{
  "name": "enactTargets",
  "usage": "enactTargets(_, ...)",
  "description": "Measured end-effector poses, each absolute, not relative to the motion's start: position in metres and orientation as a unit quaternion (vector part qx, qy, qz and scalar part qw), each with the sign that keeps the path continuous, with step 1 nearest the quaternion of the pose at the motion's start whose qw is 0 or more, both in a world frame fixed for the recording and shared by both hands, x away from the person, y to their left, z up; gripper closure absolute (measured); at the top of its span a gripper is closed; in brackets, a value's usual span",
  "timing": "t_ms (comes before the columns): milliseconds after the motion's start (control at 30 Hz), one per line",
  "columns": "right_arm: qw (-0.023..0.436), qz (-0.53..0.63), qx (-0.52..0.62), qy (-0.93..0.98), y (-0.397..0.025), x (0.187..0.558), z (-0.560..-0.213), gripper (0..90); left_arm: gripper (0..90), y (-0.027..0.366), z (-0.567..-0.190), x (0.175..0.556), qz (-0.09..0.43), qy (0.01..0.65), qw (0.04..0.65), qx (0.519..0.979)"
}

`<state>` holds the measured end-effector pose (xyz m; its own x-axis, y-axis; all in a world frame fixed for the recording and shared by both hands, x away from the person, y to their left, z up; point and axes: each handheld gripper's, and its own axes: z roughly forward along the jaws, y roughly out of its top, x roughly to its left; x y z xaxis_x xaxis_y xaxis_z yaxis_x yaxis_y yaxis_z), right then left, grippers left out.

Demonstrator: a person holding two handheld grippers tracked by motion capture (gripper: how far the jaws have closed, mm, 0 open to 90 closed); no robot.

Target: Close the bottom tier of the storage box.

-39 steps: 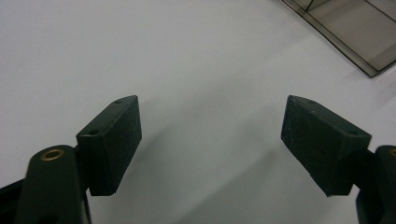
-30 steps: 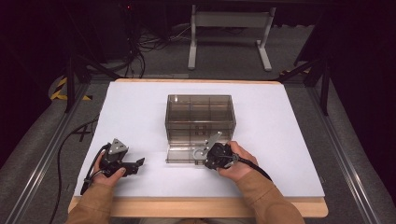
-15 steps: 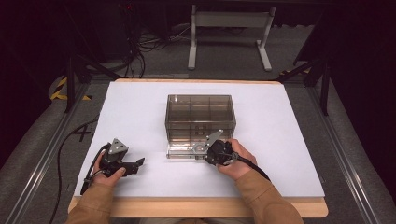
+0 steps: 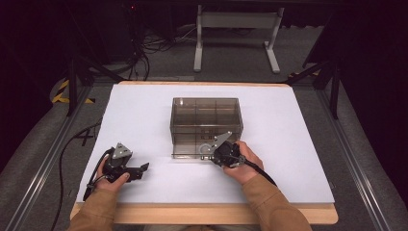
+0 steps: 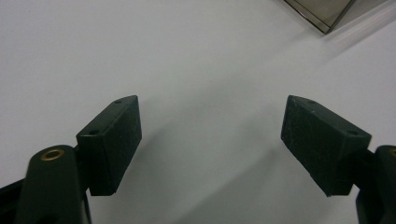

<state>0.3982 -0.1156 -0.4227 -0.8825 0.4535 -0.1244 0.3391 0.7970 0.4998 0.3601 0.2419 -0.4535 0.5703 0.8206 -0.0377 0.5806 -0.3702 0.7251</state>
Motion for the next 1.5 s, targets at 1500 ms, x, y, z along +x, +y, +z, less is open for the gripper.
enactTargets(1500, 0.194, 0.277, 0.277, 0.899, -0.118, 0.427, -0.432, 90.0, 21.1, 0.242, -0.454, 0.361, 0.168, 0.432, 0.358, 0.810)
